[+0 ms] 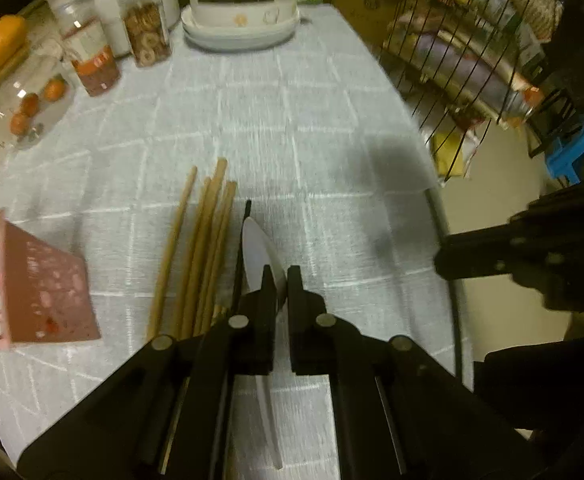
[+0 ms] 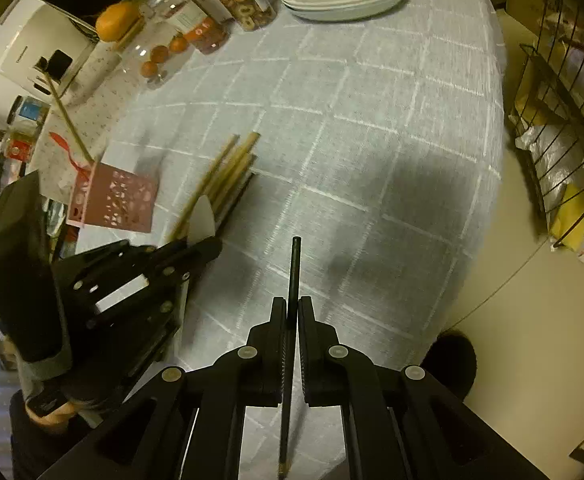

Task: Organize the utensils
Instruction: 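Grasp the black chopstick with the right tool while the left tool grasps the white spoon, then lift the white spoon toward the pink basket with the left tool while the right carries the chopstick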

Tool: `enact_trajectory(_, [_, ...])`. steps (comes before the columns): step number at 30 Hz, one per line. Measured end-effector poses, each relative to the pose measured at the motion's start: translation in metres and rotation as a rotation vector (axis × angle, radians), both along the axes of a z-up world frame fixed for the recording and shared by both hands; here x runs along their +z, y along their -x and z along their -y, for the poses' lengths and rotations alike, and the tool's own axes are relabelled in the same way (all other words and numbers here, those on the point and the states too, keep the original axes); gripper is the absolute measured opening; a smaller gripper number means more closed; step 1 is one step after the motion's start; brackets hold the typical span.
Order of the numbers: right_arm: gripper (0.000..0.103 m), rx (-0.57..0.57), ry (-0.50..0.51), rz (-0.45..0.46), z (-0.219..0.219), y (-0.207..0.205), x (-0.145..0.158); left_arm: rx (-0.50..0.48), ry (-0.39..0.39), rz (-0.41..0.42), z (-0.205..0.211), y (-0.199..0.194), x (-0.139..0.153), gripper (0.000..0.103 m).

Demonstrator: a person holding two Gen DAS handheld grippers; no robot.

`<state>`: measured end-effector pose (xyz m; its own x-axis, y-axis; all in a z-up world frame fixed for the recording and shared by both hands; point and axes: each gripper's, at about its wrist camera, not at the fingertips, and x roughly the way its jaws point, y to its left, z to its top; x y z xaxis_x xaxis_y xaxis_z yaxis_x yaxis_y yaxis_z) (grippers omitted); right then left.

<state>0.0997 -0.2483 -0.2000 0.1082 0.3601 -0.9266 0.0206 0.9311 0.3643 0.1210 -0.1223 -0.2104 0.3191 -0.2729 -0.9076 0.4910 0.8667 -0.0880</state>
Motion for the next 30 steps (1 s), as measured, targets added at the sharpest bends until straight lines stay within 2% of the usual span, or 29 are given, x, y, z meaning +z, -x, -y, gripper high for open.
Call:
enact_trajectory(7, [0.005, 0.011, -0.056, 0.077, -0.014, 0.004, 0.027, 0.099, 0.149, 0.084, -0.037, 0.013, 0.049, 0.006])
enact_trajectory(9, [0.005, 0.014, -0.065, 0.099, -0.019, 0.006, 0.035, 0.127, 0.170, 0.114, -0.048, 0.015, 0.058, 0.006])
enact_trajectory(13, [0.005, 0.001, -0.012, 0.119, -0.026, 0.005, 0.040, 0.167, 0.201, 0.154, -0.068, 0.020, 0.073, 0.006])
enact_trajectory(15, [0.007, -0.006, 0.030, 0.087, -0.028, 0.001, 0.028, 0.172, 0.205, 0.162, -0.072, 0.025, 0.076, 0.006])
enact_trajectory(16, [0.014, -0.002, 0.061, 0.052, -0.031, -0.003, 0.016, 0.170, 0.205, 0.163, -0.073, 0.027, 0.078, 0.006])
enact_trajectory(17, [0.027, -0.002, 0.075, 0.031, -0.031, -0.006, 0.008, 0.169, 0.203, 0.164, -0.074, 0.030, 0.078, 0.006])
enact_trajectory(19, [0.044, -0.001, 0.107, -0.020, -0.036, -0.011, -0.012, 0.165, 0.197, 0.164, -0.075, 0.034, 0.077, 0.006])
enact_trajectory(21, [0.044, 0.020, 0.152, -0.058, -0.043, -0.015, -0.029, 0.164, 0.192, 0.161, -0.076, 0.037, 0.076, 0.006])
enact_trajectory(25, [0.030, 0.080, 0.232, -0.108, -0.060, -0.021, -0.057, 0.164, 0.190, 0.162, -0.084, 0.044, 0.077, 0.006])
enact_trajectory(28, [0.030, 0.096, 0.258, -0.130, -0.065, -0.023, -0.069, 0.164, 0.187, 0.164, -0.088, 0.045, 0.078, 0.006])
enact_trajectory(30, [0.028, 0.113, 0.286, -0.108, -0.068, -0.023, -0.071, 0.167, 0.186, 0.165, -0.091, 0.047, 0.078, 0.006])
